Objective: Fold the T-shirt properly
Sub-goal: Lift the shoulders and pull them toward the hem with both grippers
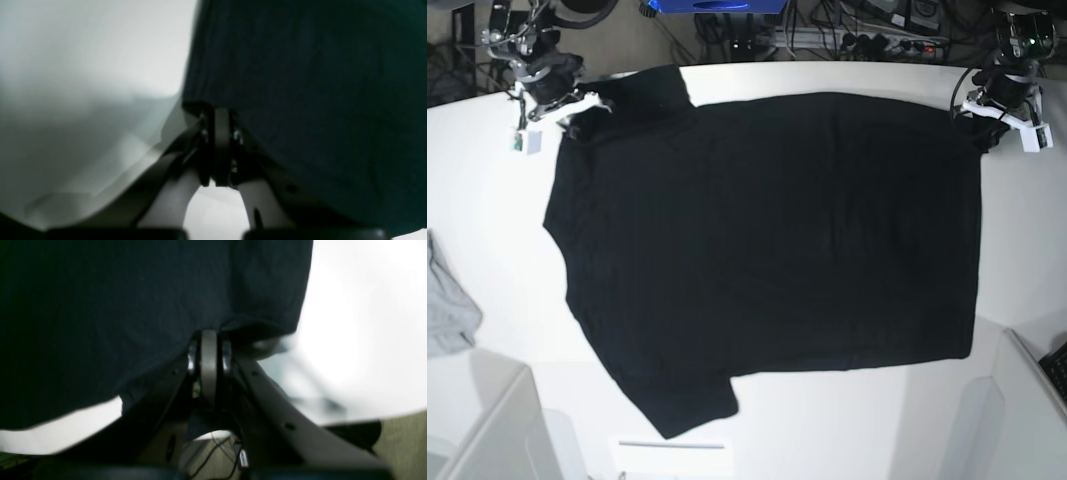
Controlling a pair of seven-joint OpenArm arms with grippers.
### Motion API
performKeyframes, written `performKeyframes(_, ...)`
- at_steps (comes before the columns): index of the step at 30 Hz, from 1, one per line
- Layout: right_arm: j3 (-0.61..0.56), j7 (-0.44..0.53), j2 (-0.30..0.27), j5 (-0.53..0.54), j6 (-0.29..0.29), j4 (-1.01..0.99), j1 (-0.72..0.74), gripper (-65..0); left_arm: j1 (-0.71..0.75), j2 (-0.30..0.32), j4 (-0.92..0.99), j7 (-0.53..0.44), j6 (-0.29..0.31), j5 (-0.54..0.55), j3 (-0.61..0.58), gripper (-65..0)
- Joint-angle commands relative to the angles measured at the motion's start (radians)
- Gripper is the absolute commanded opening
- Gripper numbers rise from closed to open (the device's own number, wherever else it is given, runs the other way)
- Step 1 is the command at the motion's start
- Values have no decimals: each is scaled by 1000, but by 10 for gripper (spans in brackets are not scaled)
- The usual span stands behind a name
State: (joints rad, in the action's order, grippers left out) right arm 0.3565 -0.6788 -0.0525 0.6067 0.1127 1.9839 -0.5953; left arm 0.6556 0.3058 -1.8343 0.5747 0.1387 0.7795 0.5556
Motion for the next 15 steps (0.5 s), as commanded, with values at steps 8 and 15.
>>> performKeyframes(8, 9, -127, -10, 6, 0, 19, 153, -650, -95, 13, -11, 80, 3, 7, 10, -650)
performKeyframes(15, 9, -212, -28, 3, -5, 12, 288, -650, -167, 11, 21, 80, 0, -55, 7, -650)
